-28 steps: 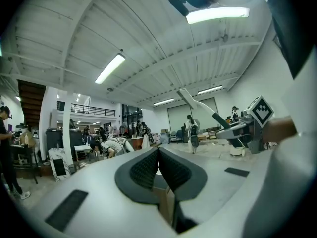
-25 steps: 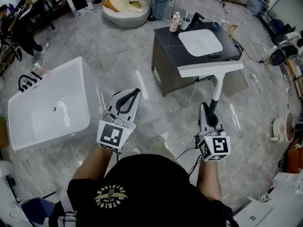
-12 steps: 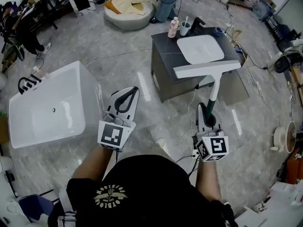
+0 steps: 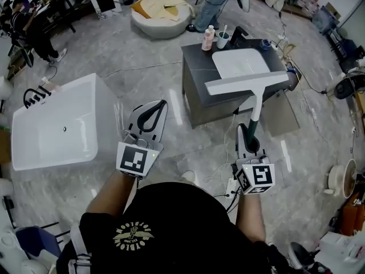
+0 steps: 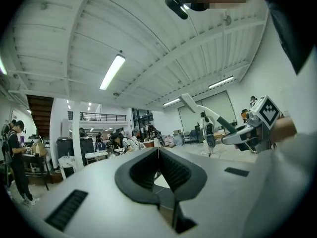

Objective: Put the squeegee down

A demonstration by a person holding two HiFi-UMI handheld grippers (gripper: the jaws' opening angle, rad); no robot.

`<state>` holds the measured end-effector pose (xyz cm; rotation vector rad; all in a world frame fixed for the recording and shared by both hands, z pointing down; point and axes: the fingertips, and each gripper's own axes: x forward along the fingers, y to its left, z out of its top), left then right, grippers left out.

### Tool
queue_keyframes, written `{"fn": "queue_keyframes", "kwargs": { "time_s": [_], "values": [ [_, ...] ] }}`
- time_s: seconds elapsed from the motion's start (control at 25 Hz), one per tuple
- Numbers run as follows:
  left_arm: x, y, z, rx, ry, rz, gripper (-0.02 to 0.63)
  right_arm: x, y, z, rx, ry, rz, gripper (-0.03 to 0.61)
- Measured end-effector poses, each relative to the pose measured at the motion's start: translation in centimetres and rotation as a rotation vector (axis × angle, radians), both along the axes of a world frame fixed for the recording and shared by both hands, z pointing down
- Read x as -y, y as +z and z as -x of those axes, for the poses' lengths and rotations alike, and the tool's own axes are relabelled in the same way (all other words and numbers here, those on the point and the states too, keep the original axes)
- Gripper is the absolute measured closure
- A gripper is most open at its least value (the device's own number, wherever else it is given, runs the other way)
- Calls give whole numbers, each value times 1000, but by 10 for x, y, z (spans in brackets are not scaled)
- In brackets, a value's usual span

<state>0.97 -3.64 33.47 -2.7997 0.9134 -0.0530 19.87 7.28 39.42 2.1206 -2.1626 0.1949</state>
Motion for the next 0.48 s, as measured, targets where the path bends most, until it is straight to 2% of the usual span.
{"fn": "queue_keyframes", "kwargs": {
  "time_s": [0.2,0.48],
  "values": [
    [-2,-2,-14,-4,-5,-5,589,-2,2,-21,2,-2,-1,546],
    [-6,-1,-25,7,-3,-8,589,4,0,-26,5,-29,-11,546]
  ]
}}
